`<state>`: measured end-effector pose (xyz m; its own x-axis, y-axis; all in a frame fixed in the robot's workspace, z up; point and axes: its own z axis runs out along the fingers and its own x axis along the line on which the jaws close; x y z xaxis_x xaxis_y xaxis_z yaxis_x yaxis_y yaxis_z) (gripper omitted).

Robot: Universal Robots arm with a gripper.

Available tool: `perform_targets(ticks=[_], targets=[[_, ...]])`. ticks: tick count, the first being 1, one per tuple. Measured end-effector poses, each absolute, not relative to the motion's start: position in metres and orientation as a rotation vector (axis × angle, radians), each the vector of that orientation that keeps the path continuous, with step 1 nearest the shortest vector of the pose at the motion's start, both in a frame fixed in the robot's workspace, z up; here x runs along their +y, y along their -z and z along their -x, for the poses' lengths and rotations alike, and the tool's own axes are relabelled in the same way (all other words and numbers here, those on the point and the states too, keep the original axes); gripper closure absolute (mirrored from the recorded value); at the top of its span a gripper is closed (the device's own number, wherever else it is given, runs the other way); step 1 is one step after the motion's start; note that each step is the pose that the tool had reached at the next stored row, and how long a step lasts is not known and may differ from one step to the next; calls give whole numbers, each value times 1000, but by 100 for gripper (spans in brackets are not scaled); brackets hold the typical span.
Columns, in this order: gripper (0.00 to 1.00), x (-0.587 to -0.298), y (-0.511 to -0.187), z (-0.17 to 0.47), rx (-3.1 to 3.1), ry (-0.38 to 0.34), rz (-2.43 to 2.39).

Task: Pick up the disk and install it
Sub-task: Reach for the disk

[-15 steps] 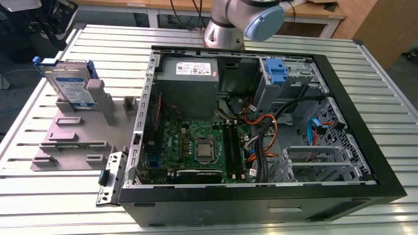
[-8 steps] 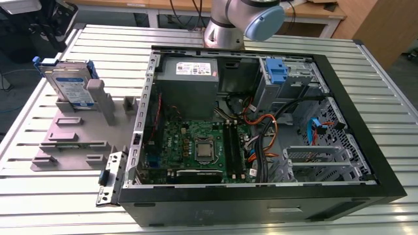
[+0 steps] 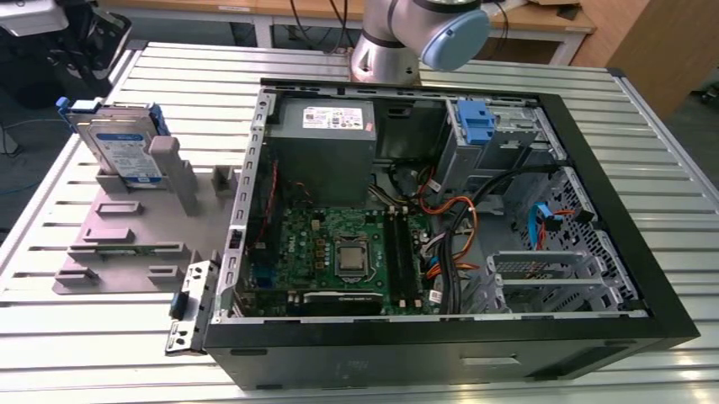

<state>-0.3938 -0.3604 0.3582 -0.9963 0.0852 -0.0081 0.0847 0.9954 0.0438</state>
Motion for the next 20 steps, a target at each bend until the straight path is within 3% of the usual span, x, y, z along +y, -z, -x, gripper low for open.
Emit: perform_targets(ticks=[20], targets=[[89, -361, -350, 399, 3128, -68, -133]])
